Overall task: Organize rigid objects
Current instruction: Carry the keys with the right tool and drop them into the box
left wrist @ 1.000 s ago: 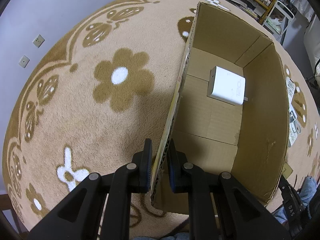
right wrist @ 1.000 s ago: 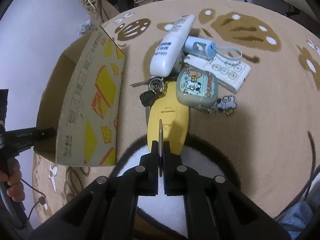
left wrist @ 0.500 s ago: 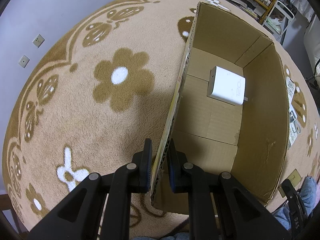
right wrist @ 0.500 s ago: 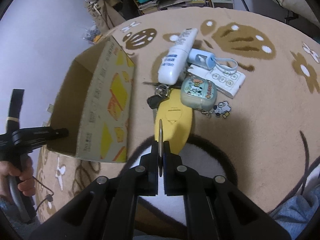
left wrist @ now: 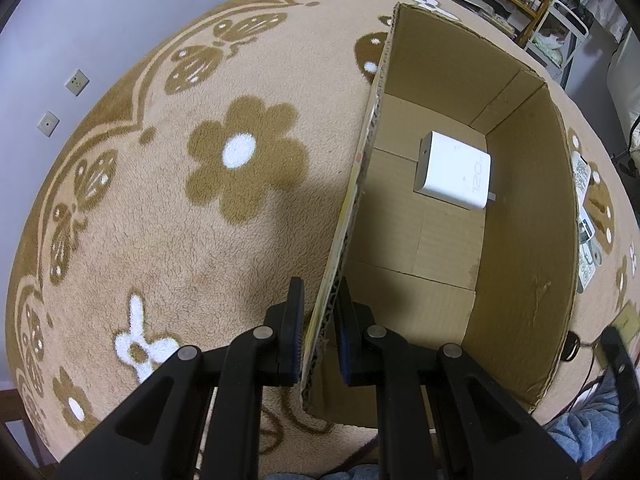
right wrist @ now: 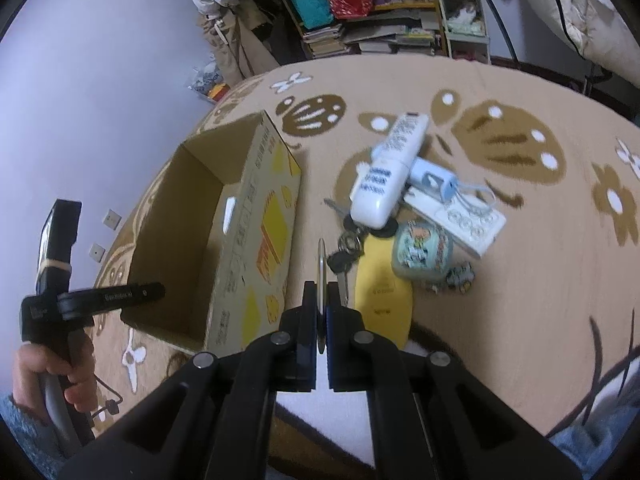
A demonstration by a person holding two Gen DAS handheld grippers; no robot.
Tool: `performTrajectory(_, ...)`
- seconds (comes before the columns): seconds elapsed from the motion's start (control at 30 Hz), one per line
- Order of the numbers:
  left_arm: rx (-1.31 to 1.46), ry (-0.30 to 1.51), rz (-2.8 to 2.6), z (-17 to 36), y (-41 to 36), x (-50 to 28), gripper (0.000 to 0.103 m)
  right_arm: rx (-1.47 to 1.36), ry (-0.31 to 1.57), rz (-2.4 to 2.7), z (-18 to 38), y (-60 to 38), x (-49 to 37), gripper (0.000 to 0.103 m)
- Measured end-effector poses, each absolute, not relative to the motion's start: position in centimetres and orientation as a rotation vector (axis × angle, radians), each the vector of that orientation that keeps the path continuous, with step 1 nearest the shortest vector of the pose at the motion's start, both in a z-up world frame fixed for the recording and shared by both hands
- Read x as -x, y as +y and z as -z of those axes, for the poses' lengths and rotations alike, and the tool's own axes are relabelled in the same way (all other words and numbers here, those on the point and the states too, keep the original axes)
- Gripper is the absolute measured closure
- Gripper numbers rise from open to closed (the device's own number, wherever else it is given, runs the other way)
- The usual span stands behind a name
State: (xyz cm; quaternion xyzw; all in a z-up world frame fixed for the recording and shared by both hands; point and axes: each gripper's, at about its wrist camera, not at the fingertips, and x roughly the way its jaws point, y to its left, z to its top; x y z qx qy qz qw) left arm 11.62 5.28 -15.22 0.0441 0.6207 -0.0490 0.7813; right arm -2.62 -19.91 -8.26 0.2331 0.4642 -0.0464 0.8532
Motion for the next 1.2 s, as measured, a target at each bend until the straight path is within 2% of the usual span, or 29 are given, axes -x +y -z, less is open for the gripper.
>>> performTrajectory(0.6, -0.09, 1.343, 0.108, 15.3, 5.3, -11.7, 0.089, -0.292, 0.841, -0.006, 1.9, -16.0, -6.6, 0.098)
performTrajectory(1.2, -0.104, 1.338, 0.115, 15.2, 5.1, -11.8, 0.091, -0.242, 0.814, -0.091, 1.5, -12.8, -12.4, 0.098)
